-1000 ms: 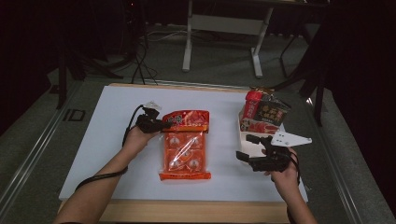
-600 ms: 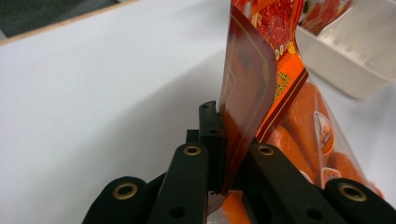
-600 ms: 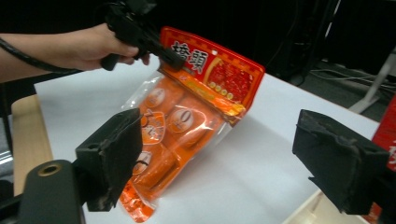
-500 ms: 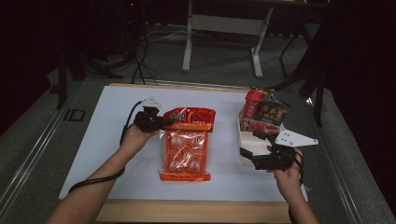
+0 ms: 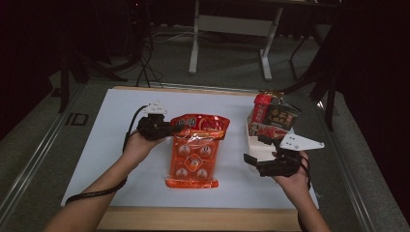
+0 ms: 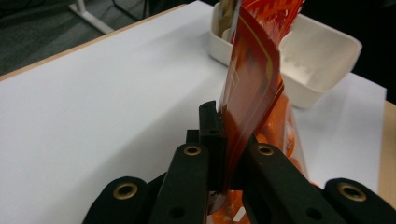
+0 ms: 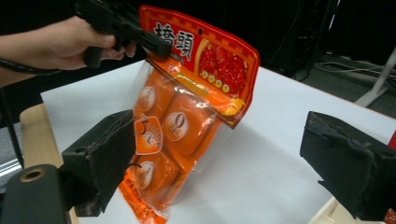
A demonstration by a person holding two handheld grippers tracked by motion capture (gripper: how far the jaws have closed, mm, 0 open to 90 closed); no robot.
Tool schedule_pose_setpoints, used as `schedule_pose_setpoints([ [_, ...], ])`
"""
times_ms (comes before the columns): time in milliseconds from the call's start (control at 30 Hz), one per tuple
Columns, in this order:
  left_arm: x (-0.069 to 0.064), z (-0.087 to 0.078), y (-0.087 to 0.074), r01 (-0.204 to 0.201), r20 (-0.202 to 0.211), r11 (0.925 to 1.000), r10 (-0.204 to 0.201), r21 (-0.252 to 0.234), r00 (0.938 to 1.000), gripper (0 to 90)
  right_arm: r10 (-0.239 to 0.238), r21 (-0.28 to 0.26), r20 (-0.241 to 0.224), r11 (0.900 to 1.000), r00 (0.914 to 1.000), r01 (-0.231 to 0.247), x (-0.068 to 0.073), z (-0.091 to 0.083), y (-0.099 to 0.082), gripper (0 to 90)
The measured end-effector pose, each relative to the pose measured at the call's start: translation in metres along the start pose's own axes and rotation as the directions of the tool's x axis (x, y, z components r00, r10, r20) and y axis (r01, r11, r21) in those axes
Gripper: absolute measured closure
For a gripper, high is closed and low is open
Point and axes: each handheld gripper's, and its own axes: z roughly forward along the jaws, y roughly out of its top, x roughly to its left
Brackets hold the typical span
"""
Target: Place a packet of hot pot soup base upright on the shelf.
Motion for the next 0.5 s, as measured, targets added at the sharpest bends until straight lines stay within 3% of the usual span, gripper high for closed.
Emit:
schedule_pose_setpoints([
  [267,-0.016,-0.007,0.005,-0.040,0.039,0.9987,0.041,-0.031,0.9984,89.4,-0.019,0.010,0.017,0.9998,0.9997,0.019,-0.001,0.007,0.003,14.3],
  [500,-0.027,-0.013,0.008,-0.080,0.067,0.9957,0.083,-0.046,0.9942,89.8,0.005,0.015,-0.010,0.9999,0.9999,-0.005,-0.005,0.015,0.005,16.8],
])
